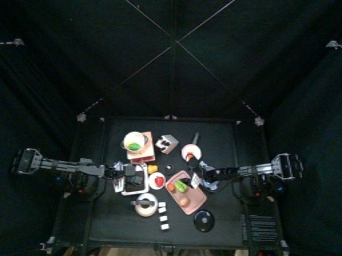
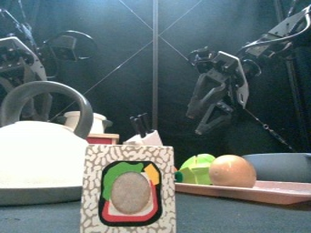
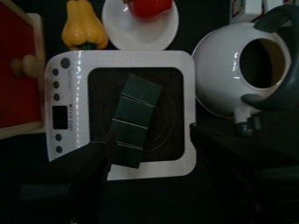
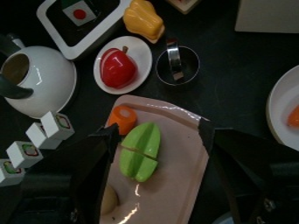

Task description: Grab green sushi roll

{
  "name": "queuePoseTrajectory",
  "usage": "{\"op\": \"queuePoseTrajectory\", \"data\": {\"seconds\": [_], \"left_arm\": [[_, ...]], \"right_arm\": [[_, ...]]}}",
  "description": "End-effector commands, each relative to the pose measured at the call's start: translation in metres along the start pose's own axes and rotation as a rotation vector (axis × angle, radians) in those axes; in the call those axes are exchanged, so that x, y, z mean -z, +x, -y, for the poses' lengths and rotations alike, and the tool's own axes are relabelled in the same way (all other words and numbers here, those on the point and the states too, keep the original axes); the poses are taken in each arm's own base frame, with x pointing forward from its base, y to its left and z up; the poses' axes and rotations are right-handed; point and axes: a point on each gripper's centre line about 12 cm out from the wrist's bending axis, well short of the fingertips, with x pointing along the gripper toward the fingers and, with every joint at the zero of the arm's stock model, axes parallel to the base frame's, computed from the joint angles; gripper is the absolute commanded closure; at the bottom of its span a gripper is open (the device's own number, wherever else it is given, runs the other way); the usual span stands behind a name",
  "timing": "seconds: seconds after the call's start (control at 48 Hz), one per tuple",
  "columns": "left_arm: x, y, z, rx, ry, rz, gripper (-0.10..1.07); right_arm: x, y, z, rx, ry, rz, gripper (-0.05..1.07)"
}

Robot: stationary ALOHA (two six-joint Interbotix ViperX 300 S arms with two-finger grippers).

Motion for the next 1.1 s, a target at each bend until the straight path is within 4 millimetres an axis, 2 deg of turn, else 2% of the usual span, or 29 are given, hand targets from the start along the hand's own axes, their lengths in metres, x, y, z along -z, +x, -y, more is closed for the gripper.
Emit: {"op": "queuePoseTrajectory", "data": {"seconds": [0.0,0.125,0.333,0.625,1.083], "left_arm": [[0.001,0.003,-0.003,-0.015,0.020,0.012,-0.02],[0.006,0.009,-0.007,-0.047,0.076,0.029,-0.02],[0.001,0.010,-0.013,-0.075,0.132,0.099,-0.02],[0.014,0.021,-0.009,-0.026,0.083,0.127,-0.02],[0.018,0.040,-0.014,-0.037,0.081,0.078,-0.01]], "right_arm": [[-0.009,-0.005,-0.001,-0.005,0.008,0.031,0.01],[-0.009,-0.004,0.000,0.001,0.009,0.025,0.01],[-0.007,-0.002,0.000,0.003,0.009,0.019,0.01],[-0.006,-0.002,0.000,0.003,0.003,0.016,0.01],[-0.005,0.000,0.000,0.005,0.003,0.012,0.01]]}}
